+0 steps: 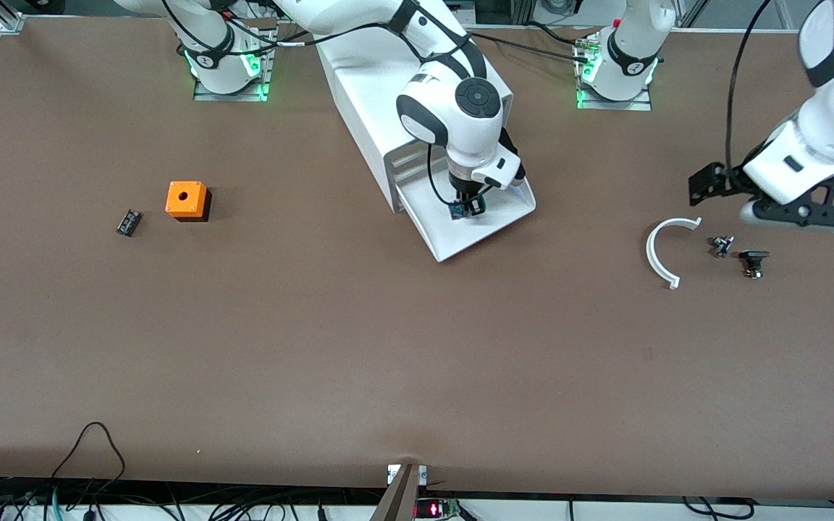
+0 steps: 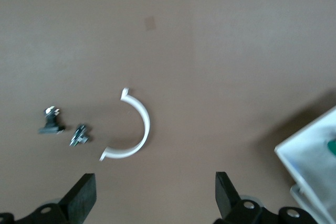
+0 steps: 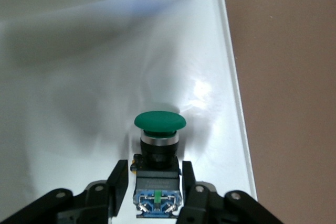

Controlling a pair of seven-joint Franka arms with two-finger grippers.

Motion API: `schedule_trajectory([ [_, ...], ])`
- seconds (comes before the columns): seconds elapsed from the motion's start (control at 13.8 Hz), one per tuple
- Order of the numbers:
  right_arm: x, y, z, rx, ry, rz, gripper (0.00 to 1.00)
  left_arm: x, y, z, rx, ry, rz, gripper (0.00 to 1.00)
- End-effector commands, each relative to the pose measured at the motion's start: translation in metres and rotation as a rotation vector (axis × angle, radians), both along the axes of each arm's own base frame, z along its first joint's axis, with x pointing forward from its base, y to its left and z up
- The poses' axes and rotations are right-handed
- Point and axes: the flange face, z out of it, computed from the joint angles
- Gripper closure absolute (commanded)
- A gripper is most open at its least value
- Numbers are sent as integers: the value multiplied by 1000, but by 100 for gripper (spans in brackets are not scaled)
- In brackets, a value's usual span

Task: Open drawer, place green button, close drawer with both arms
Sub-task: 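Release the button in the drawer while the left gripper reaches the drawer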

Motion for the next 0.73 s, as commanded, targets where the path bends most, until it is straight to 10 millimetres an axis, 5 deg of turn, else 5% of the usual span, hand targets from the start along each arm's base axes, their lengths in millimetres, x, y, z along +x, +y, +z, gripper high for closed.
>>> schedule_trajectory([
  [0.0, -5, 4, 19, 12, -28, -69, 0, 20, -32, -32, -30, -26, 26, 0],
  [0.36, 26, -28, 132, 106, -102, -279, 0, 37, -88, -113, -68, -63, 189, 0],
  [0.65, 69, -77, 180, 160, -142, -478, 0, 22, -146, -187, -119, -84, 317, 0],
])
